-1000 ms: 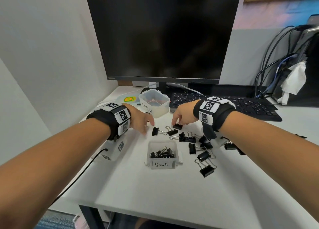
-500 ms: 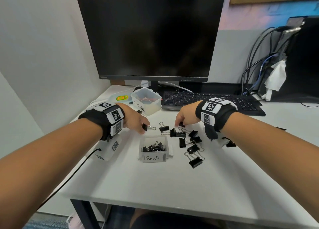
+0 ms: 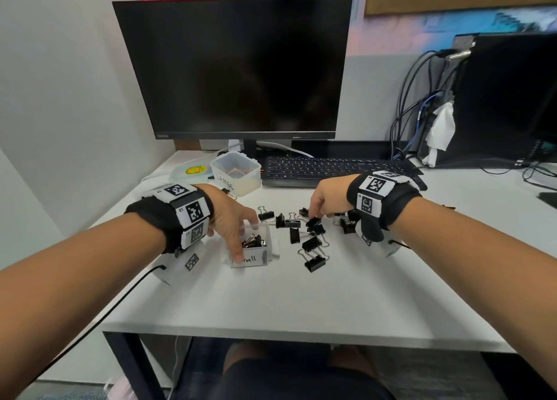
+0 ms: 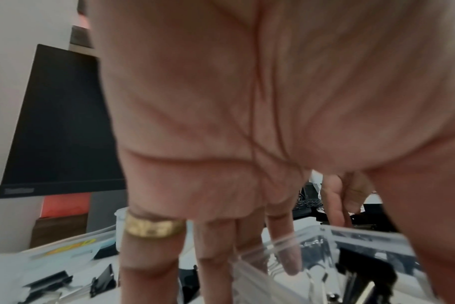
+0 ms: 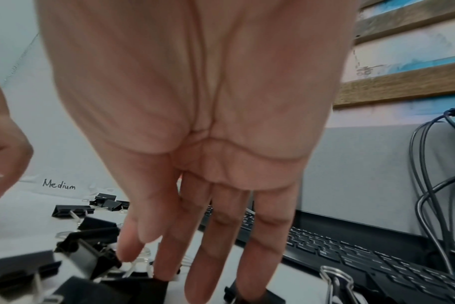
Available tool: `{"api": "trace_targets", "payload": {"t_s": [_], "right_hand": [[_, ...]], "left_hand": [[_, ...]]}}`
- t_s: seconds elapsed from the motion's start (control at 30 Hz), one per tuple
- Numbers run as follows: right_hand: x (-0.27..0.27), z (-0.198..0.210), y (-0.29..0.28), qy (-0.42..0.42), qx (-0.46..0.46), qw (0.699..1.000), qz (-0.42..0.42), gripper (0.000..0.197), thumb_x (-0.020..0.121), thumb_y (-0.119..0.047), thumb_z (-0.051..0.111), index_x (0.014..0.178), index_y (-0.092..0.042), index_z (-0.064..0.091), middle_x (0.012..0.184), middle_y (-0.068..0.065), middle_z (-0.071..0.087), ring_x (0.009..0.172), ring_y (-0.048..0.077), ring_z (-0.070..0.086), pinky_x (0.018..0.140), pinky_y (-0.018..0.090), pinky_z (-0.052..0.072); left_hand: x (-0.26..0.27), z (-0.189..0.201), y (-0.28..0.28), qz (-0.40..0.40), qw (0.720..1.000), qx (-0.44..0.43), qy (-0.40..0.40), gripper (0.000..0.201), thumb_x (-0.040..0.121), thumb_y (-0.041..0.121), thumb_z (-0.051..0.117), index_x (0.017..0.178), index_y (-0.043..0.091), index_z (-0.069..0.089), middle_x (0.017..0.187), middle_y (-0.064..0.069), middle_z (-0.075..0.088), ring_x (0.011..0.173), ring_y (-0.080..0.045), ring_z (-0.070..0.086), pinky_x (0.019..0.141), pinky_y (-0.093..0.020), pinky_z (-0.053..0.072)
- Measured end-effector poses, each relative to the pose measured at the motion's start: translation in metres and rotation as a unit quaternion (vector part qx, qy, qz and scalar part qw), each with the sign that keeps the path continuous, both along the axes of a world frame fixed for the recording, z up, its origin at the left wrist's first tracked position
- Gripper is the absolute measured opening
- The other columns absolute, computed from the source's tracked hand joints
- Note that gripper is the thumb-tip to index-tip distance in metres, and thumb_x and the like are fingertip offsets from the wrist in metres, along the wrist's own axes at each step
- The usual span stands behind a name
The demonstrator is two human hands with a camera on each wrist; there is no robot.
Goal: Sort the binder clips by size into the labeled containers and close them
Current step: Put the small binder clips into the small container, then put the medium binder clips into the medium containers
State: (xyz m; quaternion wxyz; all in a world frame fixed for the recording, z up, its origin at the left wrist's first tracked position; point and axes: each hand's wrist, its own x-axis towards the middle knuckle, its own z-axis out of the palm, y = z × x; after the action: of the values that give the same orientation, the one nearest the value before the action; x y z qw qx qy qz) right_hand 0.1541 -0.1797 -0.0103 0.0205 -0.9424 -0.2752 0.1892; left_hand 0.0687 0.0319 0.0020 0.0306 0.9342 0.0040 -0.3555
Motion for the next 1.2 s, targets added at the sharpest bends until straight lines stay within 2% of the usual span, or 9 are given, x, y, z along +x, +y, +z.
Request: {"api": "trace_targets", "payload": {"t_s": [0.17,0.33,0.4,0.53,0.67,0.8,0.9,1.03,1.2], "right_hand": [[-0.010,-0.002,-0.007,-0.005,-0.031,1.000,0.000,0.038,0.090,-0.006,0.048,0.110,-0.030,0.071,0.120,-0.003,0.065,0.107,0.022,0.062,0.095,0.033,0.051],[-0.012,0.000,-0.018,-0.001,-0.025,1.000,-0.005,0.032,0.092,-0.013,0.051,0.113,-0.029,0.069,0.115,-0.005,0.067,0.105,0.020,0.063,0.097,0.035,0.051],[-0.013,0.004,-0.025,-0.026,-0.026,0.999,-0.010,0.032,0.094,-0.011,0.049,0.116,-0.024,0.069,0.110,-0.005,0.067,0.099,0.018,0.063,0.095,0.031,0.051],[-0.009,0.009,-0.040,-0.060,-0.075,0.995,-0.030,0.036,0.095,-0.006,0.046,0.121,-0.019,0.067,0.124,-0.001,0.063,0.111,0.022,0.061,0.099,0.033,0.048],[-0.007,0.004,-0.051,-0.056,-0.111,0.992,-0.037,0.041,0.094,-0.003,0.042,0.119,-0.023,0.067,0.128,-0.004,0.061,0.113,0.022,0.059,0.101,0.033,0.047],[-0.006,-0.003,-0.059,-0.046,-0.118,0.991,-0.039,0.048,0.089,0.001,0.040,0.106,-0.029,0.073,0.123,-0.005,0.062,0.101,0.020,0.060,0.092,0.031,0.052],[-0.006,-0.003,-0.064,-0.041,-0.132,0.989,-0.042,0.050,0.087,0.003,0.041,0.102,-0.030,0.076,0.125,-0.006,0.060,0.101,0.020,0.059,0.092,0.032,0.052],[-0.011,0.008,-0.069,-0.045,-0.117,0.991,-0.036,0.054,0.091,0.007,0.035,0.117,-0.024,0.069,0.133,-0.002,0.055,0.088,0.013,0.050,0.065,0.016,0.044],[-0.004,0.017,-0.071,-0.060,-0.108,0.991,-0.057,0.050,0.091,0.006,0.037,0.127,-0.020,0.060,0.128,0.001,0.059,0.090,0.014,0.056,0.047,0.011,0.042]], "left_hand": [[-0.004,0.002,-0.005,0.013,1.000,-0.010,-0.002,0.070,0.078,0.020,0.078,0.134,0.032,0.037,0.127,0.001,0.051,0.119,-0.022,0.051,0.096,-0.037,0.049],[-0.006,0.006,-0.004,0.025,0.999,-0.022,0.012,0.069,0.077,0.017,0.078,0.129,0.039,0.038,0.130,-0.005,0.053,0.118,-0.023,0.053,0.099,-0.041,0.049],[-0.006,0.006,-0.006,0.023,0.999,-0.023,0.015,0.069,0.078,0.015,0.077,0.130,0.038,0.038,0.130,-0.005,0.053,0.114,-0.022,0.053,0.099,-0.040,0.048],[-0.005,0.005,-0.011,0.019,0.999,-0.024,0.024,0.072,0.079,0.012,0.076,0.133,0.037,0.036,0.132,-0.004,0.051,0.119,-0.024,0.051,0.101,-0.042,0.046],[-0.003,0.003,-0.017,0.015,0.999,-0.033,0.022,0.073,0.079,0.010,0.075,0.133,0.039,0.036,0.134,-0.004,0.047,0.121,-0.025,0.050,0.101,-0.043,0.046],[-0.001,0.004,-0.022,0.010,0.999,-0.032,0.032,0.075,0.079,0.009,0.075,0.134,0.041,0.036,0.134,-0.004,0.046,0.122,-0.029,0.051,0.086,-0.039,0.051],[0.003,0.003,-0.020,0.014,0.999,-0.037,0.037,0.071,0.079,0.006,0.075,0.131,0.039,0.040,0.133,-0.009,0.050,0.111,-0.029,0.058,0.080,-0.035,0.053],[0.011,0.008,-0.014,0.032,0.998,-0.055,0.023,0.062,0.077,0.009,0.076,0.122,0.039,0.045,0.124,-0.014,0.061,0.085,-0.025,0.059,0.075,-0.031,0.054],[0.020,0.017,-0.014,0.056,0.994,-0.075,-0.054,0.045,0.075,0.018,0.077,0.111,0.027,0.051,0.121,-0.015,0.061,0.086,-0.021,0.064,0.081,-0.035,0.055]]}}
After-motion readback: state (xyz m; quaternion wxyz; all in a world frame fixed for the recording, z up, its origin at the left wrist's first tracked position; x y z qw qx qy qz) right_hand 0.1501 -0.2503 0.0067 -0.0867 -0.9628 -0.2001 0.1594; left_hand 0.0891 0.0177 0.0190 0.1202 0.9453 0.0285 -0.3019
